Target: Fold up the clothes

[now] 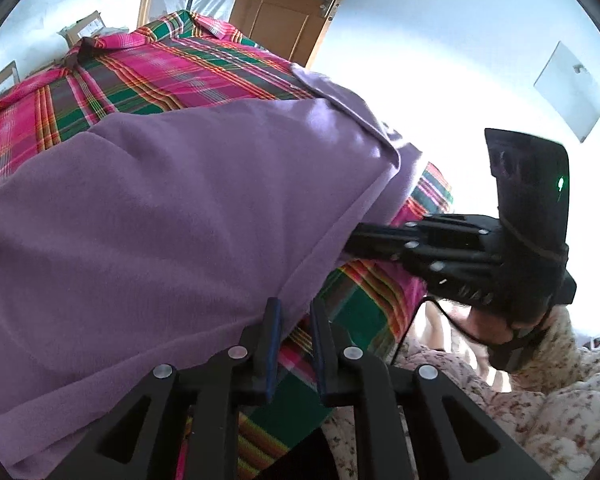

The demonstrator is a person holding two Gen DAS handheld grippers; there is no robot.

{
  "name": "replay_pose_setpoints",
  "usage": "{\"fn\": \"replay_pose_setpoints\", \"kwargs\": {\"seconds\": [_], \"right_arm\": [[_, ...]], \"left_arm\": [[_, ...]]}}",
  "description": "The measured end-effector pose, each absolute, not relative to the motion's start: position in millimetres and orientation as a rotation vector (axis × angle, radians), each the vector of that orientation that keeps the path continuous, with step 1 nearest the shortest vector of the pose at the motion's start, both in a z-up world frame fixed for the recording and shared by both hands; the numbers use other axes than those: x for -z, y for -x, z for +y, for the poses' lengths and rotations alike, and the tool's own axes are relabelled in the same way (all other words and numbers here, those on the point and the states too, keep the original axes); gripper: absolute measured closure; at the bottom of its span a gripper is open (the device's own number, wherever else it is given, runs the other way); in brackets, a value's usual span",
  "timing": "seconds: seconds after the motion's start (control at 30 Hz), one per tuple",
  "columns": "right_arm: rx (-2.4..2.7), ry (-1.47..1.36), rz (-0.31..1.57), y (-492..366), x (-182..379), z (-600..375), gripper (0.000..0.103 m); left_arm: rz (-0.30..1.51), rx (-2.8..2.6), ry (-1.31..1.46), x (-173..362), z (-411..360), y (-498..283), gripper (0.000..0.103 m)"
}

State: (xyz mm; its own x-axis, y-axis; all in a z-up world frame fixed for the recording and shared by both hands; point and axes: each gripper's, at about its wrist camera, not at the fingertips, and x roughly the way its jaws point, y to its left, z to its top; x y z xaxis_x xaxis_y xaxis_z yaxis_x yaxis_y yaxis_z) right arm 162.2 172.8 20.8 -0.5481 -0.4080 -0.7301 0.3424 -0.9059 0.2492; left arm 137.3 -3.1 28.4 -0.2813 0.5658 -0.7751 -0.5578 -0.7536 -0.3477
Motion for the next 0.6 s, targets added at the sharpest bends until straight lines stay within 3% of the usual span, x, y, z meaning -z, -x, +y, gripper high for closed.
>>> {"fn": "replay_pose_setpoints", "kwargs": {"seconds": [0.37, 0.6], "right_arm": [[2.294, -1.196, -0.129, -139.8, -18.4, 140.1, 0.094], [2.152, -1.197, -0.136, -144.2, -14.1, 109.6, 0.094]], "left_arm": [[-0.123, -2.133, 1.19, -48.2, -35.7, -127.4, 0.089], [-0.095, -2.121, 1.207, -44.9, -38.9, -119.6, 0.089]]}}
